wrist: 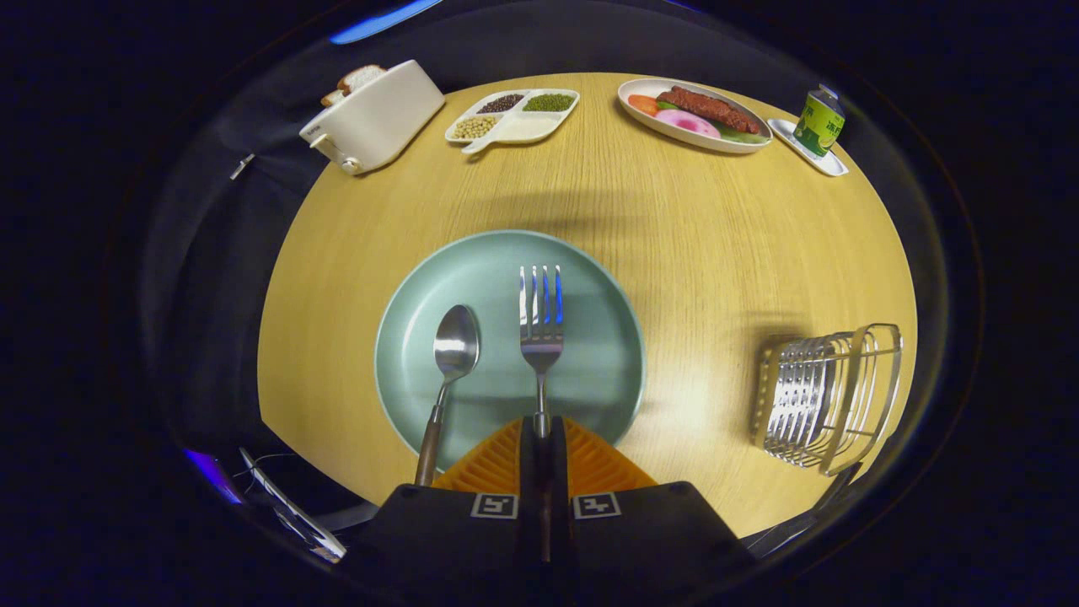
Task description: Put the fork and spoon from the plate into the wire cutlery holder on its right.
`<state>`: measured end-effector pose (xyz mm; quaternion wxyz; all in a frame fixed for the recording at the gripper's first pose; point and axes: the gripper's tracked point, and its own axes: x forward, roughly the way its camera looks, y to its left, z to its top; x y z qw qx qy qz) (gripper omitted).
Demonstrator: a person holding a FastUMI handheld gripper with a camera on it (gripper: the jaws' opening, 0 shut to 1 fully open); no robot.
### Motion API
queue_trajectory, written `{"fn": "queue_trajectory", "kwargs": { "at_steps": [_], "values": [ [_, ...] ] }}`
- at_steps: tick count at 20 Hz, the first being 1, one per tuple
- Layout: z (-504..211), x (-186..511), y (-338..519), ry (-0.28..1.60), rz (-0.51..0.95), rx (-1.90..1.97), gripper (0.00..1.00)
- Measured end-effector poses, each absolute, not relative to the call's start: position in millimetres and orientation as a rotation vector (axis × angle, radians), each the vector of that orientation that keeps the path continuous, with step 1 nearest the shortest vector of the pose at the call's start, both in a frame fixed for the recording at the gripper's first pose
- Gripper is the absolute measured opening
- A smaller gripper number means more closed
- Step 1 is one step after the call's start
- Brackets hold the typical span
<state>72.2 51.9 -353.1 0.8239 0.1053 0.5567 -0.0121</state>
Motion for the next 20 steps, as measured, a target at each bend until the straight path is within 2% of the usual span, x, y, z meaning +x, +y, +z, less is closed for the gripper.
{"fn": "queue_trajectory", "kwargs": {
  "at_steps": [5, 10, 15, 20],
  "values": [
    [-288.4, 51.2, 17.9, 1.137, 0.029, 0.227, 0.09],
    [-243.0, 9.0, -44.5, 1.184, 0.019, 0.244, 0.09],
    [-242.8, -40.6, -117.8, 1.352, 0.01, 0.105, 0.09],
    [-275.1, -54.0, -129.5, 1.546, 0.097, 0.044, 0.09]
  ]
}}
